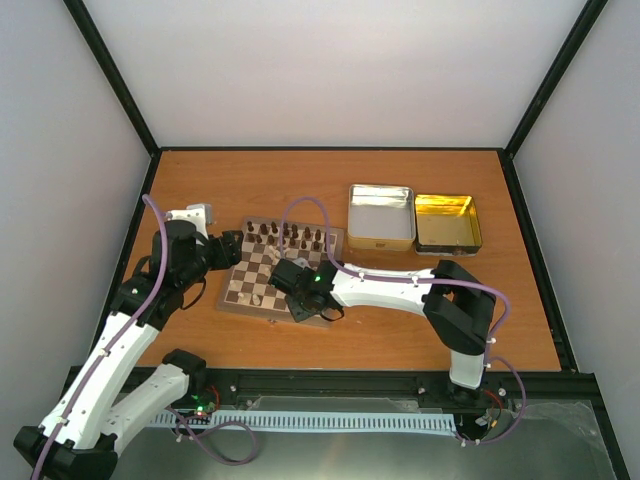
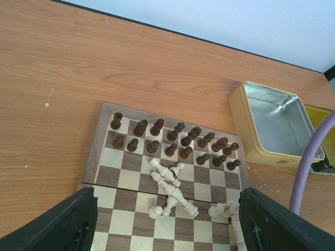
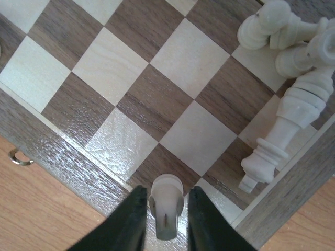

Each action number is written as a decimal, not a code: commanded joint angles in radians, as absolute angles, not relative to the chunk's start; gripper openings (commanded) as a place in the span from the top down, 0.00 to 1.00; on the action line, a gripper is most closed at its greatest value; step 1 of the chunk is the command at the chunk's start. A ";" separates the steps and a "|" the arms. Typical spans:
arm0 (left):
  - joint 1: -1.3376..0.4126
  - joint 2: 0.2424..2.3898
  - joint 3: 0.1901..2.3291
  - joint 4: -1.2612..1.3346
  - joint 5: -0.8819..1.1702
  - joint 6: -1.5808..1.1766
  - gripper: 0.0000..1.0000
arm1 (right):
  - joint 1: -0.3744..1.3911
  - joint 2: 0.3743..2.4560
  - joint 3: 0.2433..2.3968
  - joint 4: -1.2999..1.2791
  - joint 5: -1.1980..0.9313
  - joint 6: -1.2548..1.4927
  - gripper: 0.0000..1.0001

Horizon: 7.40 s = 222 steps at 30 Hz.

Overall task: Set up the chess pieces on the board
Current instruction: Move the chess piece to the chessboard, then pick up the chess piece from the chessboard, then place the chess piece on the chessboard.

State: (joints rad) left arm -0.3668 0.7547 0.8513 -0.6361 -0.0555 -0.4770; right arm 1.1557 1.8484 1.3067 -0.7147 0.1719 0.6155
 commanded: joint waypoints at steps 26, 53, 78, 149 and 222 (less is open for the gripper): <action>-0.373 0.725 0.850 -0.622 -0.029 -0.495 0.25 | 1.006 1.712 1.149 -0.573 0.181 0.756 0.58; -0.373 0.725 0.838 -0.612 0.005 -0.507 0.25 | 1.006 1.849 1.216 -0.528 0.237 0.738 0.84; -0.373 0.749 0.701 -0.358 0.528 -0.746 0.24 | 0.997 1.451 0.896 0.112 -0.127 0.445 0.84; -0.384 1.176 0.664 -0.555 -0.010 -0.626 0.96 | 0.933 1.522 0.988 -0.272 0.151 0.520 0.85; -0.385 1.195 0.628 -0.480 -0.022 -0.616 0.85 | 0.927 1.512 0.985 -0.260 0.113 0.530 0.85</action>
State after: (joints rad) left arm -0.3733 1.2026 0.6041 -0.4717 -0.0185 -0.6193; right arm 0.9360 1.5124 0.9688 -0.2798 0.1146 0.5217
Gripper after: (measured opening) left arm 0.159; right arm 0.150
